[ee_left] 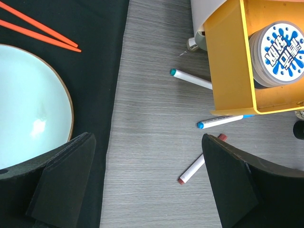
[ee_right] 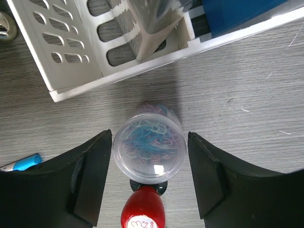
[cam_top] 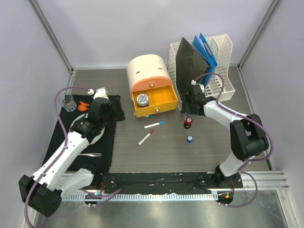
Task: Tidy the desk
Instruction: Place the stationery in the drawer, then pick up the stationery from the center of the board.
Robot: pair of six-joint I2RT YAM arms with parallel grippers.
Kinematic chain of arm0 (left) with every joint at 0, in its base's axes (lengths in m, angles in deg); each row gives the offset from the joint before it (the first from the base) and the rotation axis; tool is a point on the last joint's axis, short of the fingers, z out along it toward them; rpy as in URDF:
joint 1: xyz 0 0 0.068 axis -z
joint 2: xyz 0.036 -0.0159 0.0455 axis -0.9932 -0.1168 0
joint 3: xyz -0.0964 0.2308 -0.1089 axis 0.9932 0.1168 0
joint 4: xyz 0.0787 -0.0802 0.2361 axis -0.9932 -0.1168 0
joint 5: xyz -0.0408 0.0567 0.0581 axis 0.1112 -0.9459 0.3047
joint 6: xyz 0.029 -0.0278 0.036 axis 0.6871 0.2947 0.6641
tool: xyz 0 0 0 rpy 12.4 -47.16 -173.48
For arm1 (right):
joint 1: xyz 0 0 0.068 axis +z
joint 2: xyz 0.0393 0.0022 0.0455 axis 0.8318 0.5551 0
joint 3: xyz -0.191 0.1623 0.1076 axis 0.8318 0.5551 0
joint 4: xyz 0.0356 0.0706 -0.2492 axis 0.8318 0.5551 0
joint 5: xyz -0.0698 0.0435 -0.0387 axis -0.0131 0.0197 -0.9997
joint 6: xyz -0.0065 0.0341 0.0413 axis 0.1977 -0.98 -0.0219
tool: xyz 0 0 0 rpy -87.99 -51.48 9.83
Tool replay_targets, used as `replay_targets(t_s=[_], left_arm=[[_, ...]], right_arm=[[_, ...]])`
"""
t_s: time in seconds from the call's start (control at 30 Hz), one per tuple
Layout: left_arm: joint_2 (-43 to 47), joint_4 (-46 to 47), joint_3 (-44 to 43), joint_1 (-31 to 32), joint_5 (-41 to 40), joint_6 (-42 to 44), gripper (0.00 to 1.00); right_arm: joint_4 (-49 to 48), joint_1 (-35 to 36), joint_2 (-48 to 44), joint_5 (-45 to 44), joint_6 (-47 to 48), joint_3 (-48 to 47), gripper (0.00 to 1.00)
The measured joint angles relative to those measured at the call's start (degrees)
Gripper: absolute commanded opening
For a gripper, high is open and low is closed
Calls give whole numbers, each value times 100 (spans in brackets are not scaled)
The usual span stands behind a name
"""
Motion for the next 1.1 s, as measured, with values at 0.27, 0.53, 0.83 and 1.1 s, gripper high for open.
replay_targets(t_s=[0.27, 0.53, 0.83, 1.1], left_arm=[[-2, 0, 2, 0, 92, -4, 100], [-15, 2, 24, 0, 136, -26, 100], [13, 4, 42, 0, 122, -17, 100], [411, 7, 122, -2, 81, 319, 100]], right_arm=[[-76, 0, 0, 20, -11, 140, 73], [-105, -2, 0, 39, -22, 162, 46], [-87, -2, -153, 70, -9, 179, 34], [-52, -2, -866, 50, 15, 179, 20]])
